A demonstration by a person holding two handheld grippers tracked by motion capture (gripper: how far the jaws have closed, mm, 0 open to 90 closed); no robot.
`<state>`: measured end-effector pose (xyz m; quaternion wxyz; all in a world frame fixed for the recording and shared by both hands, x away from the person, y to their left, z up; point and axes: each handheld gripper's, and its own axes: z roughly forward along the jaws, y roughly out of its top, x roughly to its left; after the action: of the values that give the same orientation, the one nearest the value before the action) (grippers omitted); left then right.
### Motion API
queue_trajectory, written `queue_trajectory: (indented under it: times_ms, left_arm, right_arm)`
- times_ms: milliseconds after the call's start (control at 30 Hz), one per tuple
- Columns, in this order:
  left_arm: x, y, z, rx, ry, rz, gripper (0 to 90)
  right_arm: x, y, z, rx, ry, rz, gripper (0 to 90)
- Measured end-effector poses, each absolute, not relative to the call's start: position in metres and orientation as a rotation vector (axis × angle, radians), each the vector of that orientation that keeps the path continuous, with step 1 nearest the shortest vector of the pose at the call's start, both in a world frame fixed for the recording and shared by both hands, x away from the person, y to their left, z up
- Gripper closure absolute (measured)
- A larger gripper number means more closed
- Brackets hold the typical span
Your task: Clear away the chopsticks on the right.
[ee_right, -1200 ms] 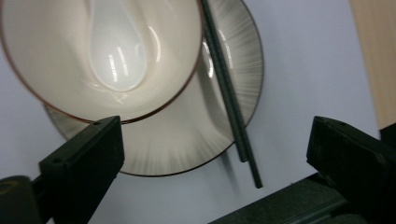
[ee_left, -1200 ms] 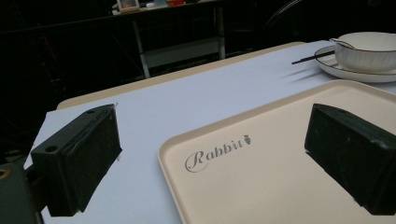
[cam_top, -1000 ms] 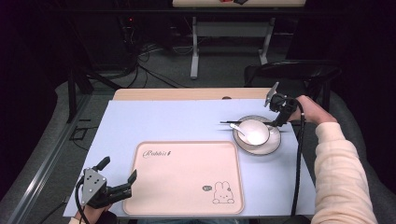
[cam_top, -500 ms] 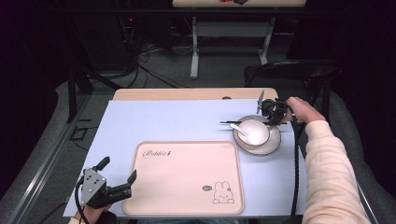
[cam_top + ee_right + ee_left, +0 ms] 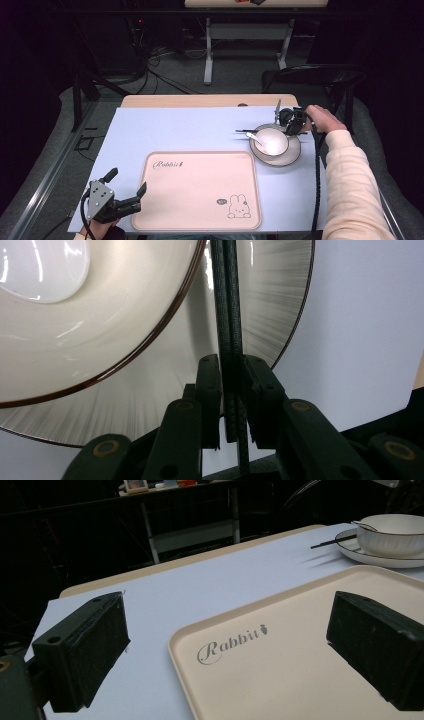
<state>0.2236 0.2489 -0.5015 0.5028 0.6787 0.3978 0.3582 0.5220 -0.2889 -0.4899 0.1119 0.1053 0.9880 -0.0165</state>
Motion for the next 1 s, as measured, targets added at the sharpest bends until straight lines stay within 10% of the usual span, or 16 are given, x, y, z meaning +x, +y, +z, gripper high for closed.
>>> queue_trajectory:
  times_ms: [1000]
  left_arm:
    - [0.223,0.249,-0.501,1.636,0.962,0.866,3.0]
  right_arm:
    - [0.518,-0.287,-0.496,0.317,2.941,0.026,84.7]
